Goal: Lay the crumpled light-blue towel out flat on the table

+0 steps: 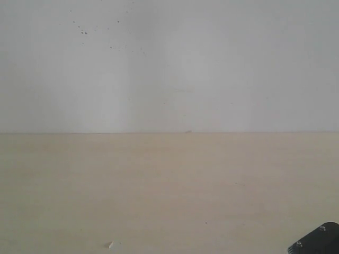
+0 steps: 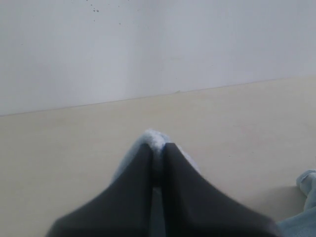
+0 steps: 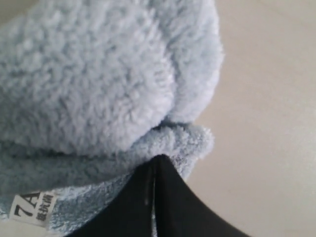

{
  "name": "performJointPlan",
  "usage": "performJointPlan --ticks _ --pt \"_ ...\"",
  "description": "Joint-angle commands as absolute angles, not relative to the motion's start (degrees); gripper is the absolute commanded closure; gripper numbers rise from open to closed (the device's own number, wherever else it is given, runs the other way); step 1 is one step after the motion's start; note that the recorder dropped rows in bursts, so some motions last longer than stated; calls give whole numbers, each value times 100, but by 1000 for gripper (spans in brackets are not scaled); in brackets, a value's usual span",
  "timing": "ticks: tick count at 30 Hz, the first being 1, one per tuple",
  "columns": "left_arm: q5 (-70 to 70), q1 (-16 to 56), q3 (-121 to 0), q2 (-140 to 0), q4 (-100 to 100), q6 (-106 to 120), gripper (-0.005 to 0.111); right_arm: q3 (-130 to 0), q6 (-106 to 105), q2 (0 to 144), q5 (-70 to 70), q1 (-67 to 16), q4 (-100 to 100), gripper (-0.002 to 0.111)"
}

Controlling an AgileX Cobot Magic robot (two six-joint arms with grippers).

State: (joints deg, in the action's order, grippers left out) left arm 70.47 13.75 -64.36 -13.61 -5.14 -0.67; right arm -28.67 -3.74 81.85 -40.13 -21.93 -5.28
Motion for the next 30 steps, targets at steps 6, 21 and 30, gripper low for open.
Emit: performJointPlan --ticks 6,21,30 --pt "6996 1403 -6453 -1346 -549 -48 103 -2868 -269 7723 -4001 -2166 -634 62" --pt "6996 1403 -6453 -1346 -573 -48 103 -2868 -483 7734 -3615 -2166 -649 50" --pt "6996 1403 -6453 -1346 -573 -48 103 -2868 -600 8327 -3571 -2166 -450 50"
